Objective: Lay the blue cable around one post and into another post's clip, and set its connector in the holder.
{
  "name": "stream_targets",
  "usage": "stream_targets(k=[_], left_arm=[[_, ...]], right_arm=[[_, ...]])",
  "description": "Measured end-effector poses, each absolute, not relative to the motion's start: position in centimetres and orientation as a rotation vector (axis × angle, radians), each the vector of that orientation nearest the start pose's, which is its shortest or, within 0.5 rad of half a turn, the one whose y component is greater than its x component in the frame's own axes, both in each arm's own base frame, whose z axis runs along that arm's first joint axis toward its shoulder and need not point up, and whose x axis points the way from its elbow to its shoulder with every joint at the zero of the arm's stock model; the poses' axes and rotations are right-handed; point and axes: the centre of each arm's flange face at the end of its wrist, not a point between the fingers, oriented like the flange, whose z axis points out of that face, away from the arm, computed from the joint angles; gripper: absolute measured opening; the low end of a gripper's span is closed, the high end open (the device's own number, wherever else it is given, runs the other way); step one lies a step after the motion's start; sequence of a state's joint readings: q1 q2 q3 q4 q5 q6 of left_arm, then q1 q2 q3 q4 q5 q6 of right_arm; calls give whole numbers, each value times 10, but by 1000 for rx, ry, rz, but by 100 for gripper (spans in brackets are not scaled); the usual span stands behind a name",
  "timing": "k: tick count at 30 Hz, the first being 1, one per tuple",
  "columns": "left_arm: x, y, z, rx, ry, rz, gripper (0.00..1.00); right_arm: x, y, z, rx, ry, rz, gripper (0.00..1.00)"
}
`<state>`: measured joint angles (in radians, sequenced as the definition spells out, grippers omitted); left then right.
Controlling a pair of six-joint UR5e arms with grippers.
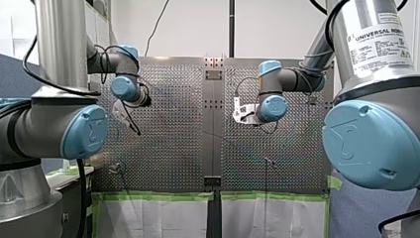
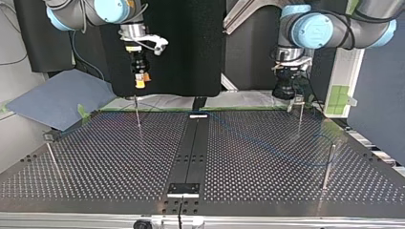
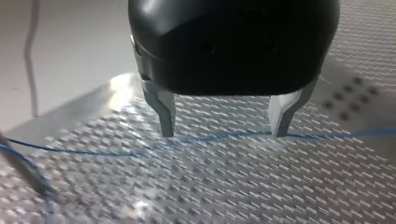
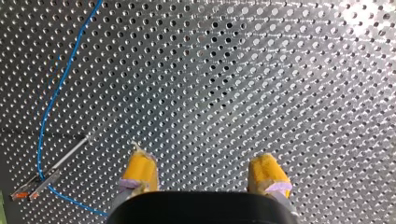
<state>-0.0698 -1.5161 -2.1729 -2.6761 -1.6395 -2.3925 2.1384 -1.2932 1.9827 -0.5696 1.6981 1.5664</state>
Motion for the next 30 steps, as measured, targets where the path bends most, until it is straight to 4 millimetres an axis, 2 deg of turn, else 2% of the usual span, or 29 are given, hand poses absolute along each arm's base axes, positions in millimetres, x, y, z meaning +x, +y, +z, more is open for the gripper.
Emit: stream_targets(k=[8,11,14,18,22,27,30], left_arm=[[364,-178,212,-610,1657,-514,100],[350,-185,196,-578,1682,-478,100],[340,-192,188,-546,1685,-452,100],[339,-203,192,-503,1654,-437,100],[345,-219,204,-442,1612,-462,100],[354,-247,226,-333,1546,-523,100],[351,-264,232,-258,1541,-554,100]], right_arm=[[376,-360,210,1634,-1030,1457,100],[376,-360,211,1633,-1033,1467,100],[377,-359,210,1635,-1035,1473,100],[379,-358,210,1639,-1035,1484,100],[381,-356,210,1643,-1036,1491,100],[383,-353,209,1652,-1035,1498,100],[385,-352,208,1657,-1034,1499,100]])
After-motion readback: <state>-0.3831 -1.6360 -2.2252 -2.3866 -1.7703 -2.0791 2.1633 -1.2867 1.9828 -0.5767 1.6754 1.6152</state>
